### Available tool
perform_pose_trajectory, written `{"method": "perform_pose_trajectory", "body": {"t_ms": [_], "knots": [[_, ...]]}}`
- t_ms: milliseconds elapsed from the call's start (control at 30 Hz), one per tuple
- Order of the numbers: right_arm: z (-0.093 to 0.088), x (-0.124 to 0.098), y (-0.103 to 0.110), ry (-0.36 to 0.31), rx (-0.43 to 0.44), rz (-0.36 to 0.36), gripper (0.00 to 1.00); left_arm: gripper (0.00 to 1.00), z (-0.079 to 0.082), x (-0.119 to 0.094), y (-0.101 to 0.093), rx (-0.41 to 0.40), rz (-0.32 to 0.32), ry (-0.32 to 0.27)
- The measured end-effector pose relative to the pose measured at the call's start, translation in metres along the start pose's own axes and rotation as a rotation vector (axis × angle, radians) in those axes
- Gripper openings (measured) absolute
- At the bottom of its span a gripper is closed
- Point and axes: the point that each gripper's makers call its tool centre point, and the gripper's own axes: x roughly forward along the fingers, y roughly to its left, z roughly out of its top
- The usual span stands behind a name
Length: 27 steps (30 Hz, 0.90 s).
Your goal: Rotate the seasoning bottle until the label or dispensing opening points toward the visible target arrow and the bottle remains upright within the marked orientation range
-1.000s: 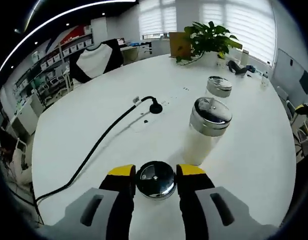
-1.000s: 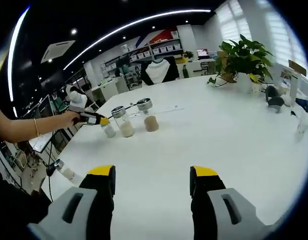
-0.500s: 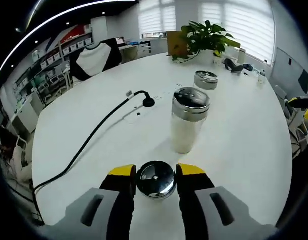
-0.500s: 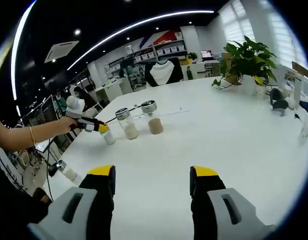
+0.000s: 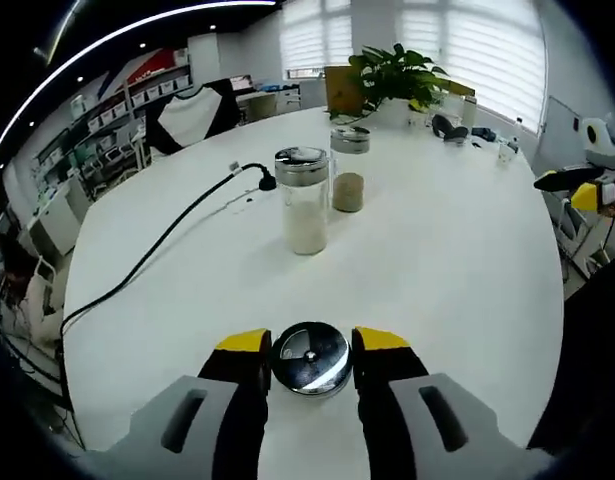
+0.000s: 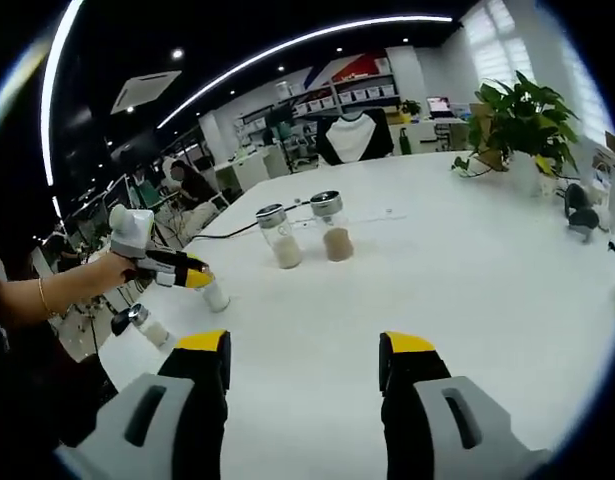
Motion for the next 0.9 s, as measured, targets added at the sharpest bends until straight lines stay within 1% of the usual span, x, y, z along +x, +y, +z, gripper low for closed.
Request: {"method": "perform_pose_trajectory", "body": {"t_ms": [33, 100, 233, 267, 300, 333, 367, 433, 533, 600, 667, 700, 733, 767, 800, 833, 867, 900], "knots": [[-0.001, 0.002, 0.003, 0.007, -0.006, 0.013, 0.59, 0.34, -0.007, -0.004, -0.007, -0.02, 0.001, 0.018], [0.0, 0.006, 0.01, 0.011, -0.024, 0.041, 0.59, 0.34, -0.011, -0.009, -0.016, -0.024, 0.027, -0.006], [0.002, 0.012, 0.022, 0.016, -0.046, 0.085, 0.59, 0.34, -0.029, -0.021, -0.041, -0.054, 0.027, 0.002], [0.001, 0.014, 0.026, 0.02, -0.049, 0.098, 0.59, 0.34, -0.031, -0.022, -0.043, -0.057, 0.036, -0.004], [0.001, 0.015, 0.029, 0.023, -0.054, 0.109, 0.59, 0.34, -0.035, -0.026, -0.047, -0.065, 0.042, 0.002], [0.0, 0.017, 0.032, 0.028, -0.062, 0.122, 0.59, 0.34, -0.036, -0.026, -0.05, -0.071, 0.038, -0.002], [-0.001, 0.019, 0.037, 0.036, -0.072, 0.137, 0.59, 0.34, -0.039, -0.028, -0.052, -0.077, 0.052, -0.004], [-0.002, 0.021, 0.044, 0.046, -0.086, 0.163, 0.59, 0.34, -0.043, -0.031, -0.06, -0.088, 0.055, -0.005], [-0.004, 0.025, 0.051, 0.056, -0.098, 0.188, 0.59, 0.34, -0.047, -0.034, -0.062, -0.102, 0.066, -0.011], [-0.005, 0.027, 0.055, 0.06, -0.105, 0.202, 0.59, 0.34, -0.05, -0.038, -0.058, -0.109, 0.091, -0.016], [-0.006, 0.028, 0.06, 0.066, -0.113, 0.216, 0.59, 0.34, -0.053, -0.039, -0.054, -0.138, 0.109, -0.025], [-0.006, 0.028, 0.062, 0.067, -0.117, 0.223, 0.59, 0.34, -0.054, -0.037, -0.054, -0.166, 0.118, -0.021], [-0.006, 0.028, 0.063, 0.068, -0.121, 0.229, 0.59, 0.34, -0.056, -0.04, -0.049, -0.204, 0.16, -0.038], [-0.007, 0.029, 0.064, 0.069, -0.122, 0.232, 0.59, 0.34, -0.058, -0.041, -0.049, -0.23, 0.186, -0.048], [-0.007, 0.029, 0.064, 0.07, -0.12, 0.234, 0.59, 0.34, -0.057, -0.039, -0.047, -0.255, 0.208, -0.059], [-0.007, 0.028, 0.065, 0.069, -0.117, 0.235, 0.59, 0.34, -0.06, -0.041, -0.047, -0.272, 0.222, -0.061], [-0.006, 0.028, 0.065, 0.068, -0.116, 0.237, 0.59, 0.34, -0.06, -0.04, -0.046, -0.276, 0.233, -0.064], [-0.007, 0.028, 0.066, 0.069, -0.118, 0.24, 0.59, 0.34, -0.061, -0.042, -0.044, -0.3, 0.264, -0.085]]}}
